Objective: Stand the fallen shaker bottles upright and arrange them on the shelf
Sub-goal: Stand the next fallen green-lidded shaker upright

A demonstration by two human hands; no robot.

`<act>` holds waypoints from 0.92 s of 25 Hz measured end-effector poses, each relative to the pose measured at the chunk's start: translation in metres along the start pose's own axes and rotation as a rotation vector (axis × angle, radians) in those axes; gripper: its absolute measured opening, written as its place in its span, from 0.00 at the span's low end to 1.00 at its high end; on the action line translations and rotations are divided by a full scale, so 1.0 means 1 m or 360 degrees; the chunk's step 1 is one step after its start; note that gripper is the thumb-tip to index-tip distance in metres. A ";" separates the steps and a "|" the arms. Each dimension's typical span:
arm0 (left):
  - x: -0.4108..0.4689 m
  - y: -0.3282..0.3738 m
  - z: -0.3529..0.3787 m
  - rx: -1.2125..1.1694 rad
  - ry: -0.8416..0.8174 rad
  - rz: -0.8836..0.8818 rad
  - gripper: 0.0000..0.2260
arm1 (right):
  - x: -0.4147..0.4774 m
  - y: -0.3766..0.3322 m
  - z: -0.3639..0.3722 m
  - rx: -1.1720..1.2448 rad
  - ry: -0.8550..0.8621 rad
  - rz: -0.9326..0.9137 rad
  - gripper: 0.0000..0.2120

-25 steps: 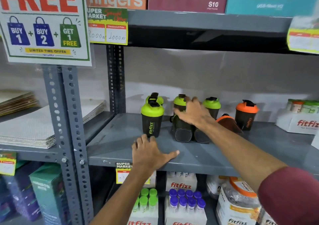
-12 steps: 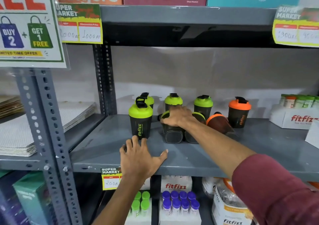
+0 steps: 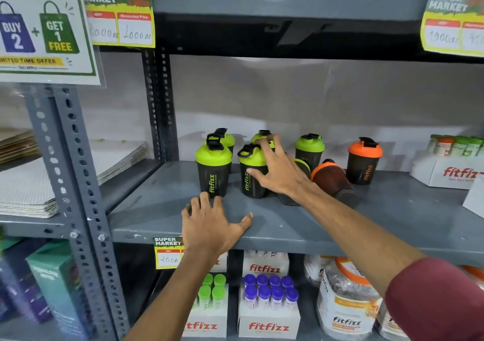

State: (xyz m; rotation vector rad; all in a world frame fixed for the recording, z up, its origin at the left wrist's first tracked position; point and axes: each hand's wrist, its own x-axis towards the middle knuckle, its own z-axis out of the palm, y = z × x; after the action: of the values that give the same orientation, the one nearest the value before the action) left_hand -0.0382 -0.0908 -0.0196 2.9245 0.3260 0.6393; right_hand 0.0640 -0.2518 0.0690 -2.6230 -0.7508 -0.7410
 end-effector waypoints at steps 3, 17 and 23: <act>0.000 0.000 0.000 -0.0005 0.0003 0.0006 0.45 | -0.003 0.003 0.001 0.0071 -0.0005 0.0069 0.32; -0.001 -0.002 0.003 -0.0044 0.0006 0.0003 0.43 | 0.014 -0.018 -0.011 0.0202 -0.0027 0.0408 0.31; 0.000 -0.001 0.003 -0.0039 0.0009 0.0001 0.43 | 0.013 -0.013 -0.009 0.0593 -0.0089 0.0468 0.24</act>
State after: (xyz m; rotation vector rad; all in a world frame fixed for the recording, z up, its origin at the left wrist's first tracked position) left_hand -0.0374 -0.0898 -0.0223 2.9004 0.3152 0.6469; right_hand 0.0624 -0.2403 0.0856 -2.3469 -0.4489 -0.4006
